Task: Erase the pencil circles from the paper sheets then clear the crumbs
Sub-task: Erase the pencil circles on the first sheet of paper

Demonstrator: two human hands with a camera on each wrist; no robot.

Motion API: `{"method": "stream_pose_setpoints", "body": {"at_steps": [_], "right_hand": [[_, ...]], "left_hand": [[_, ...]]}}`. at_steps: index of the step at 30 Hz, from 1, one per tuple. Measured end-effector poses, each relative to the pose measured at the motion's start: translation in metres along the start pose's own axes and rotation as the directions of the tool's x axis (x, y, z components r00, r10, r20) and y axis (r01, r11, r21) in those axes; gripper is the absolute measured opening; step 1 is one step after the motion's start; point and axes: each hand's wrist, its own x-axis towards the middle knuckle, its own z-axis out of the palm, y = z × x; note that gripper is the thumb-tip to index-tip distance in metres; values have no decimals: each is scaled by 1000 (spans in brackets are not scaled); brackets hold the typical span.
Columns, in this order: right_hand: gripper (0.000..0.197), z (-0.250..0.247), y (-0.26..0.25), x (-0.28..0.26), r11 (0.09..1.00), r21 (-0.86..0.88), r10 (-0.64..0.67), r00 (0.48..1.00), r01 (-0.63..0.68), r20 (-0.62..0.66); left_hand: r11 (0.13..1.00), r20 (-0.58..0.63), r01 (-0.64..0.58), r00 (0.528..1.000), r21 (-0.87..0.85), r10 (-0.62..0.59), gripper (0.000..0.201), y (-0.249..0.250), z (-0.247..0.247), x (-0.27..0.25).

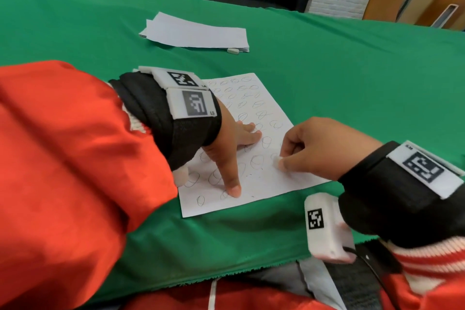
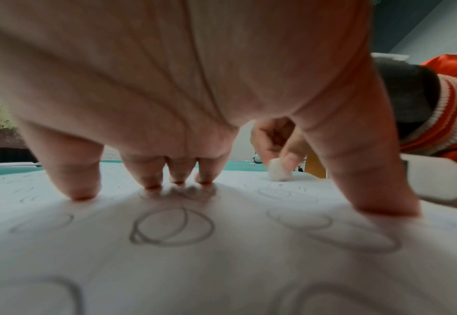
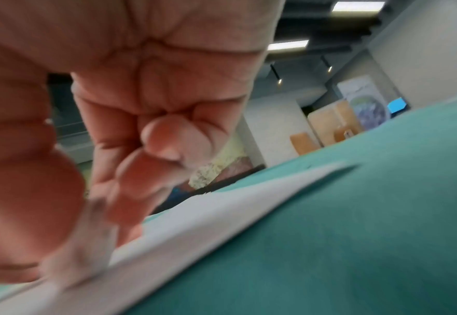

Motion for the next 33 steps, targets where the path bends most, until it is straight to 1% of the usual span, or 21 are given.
{"method": "stream_pose_setpoints", "body": {"at_steps": [2,3,6,8,10,12,14,17,22,25,27,28,30,33], "right_hand": [[14,1,-3,-3,1000,21,-17,998,16,61],[14,0,-2,-1,999,35,-1,998,-1,60],[15,-5,5,6,997,38,65,998,-64,-21],[18,-4,6,5,999,8,45,999,-45,-29],[18,-2,5,1,1000,-2,-4,1000,4,23],[17,-1,5,-1,1000,21,-10,998,9,54],[16,-3,10,2,998,55,22,999,-24,31],[17,-9,19,5,999,2,47,997,-47,-55],[21,-23,17,4,999,37,-1,993,5,-121],[19,-22,9,8,995,-72,-80,989,71,-121],[17,-19,5,13,979,-159,-141,986,125,-94],[16,-16,3,14,973,-184,-160,984,142,-84],[15,-14,2,17,959,-222,-195,978,174,-76],[14,-10,3,19,935,-275,-235,972,222,-15]], "left_hand": [[1000,-1,3,1000,0,-3,120,0,0,0],[1000,-1,3,1000,0,-3,120,0,0,0],[1000,-1,-2,1000,-2,2,120,0,0,-1],[1000,-3,-3,1000,1,3,121,0,0,0],[1000,-5,-3,1000,3,3,120,-1,0,1],[1000,-7,-6,1000,-2,6,120,-1,1,2],[1000,-6,-5,1000,-14,5,120,-1,1,2],[999,-21,-11,1000,-33,11,118,-1,1,1],[990,-83,-37,996,-134,26,102,0,-3,0],[990,-116,-16,993,-142,0,89,2,-10,1],[997,-165,2,986,-74,-14,82,7,-18,2],[999,-185,3,983,-35,-9,83,10,-19,3],[1000,-207,-1,978,14,4,94,15,-24,7],[1000,-167,-15,986,12,17,110,16,-25,14]]}}
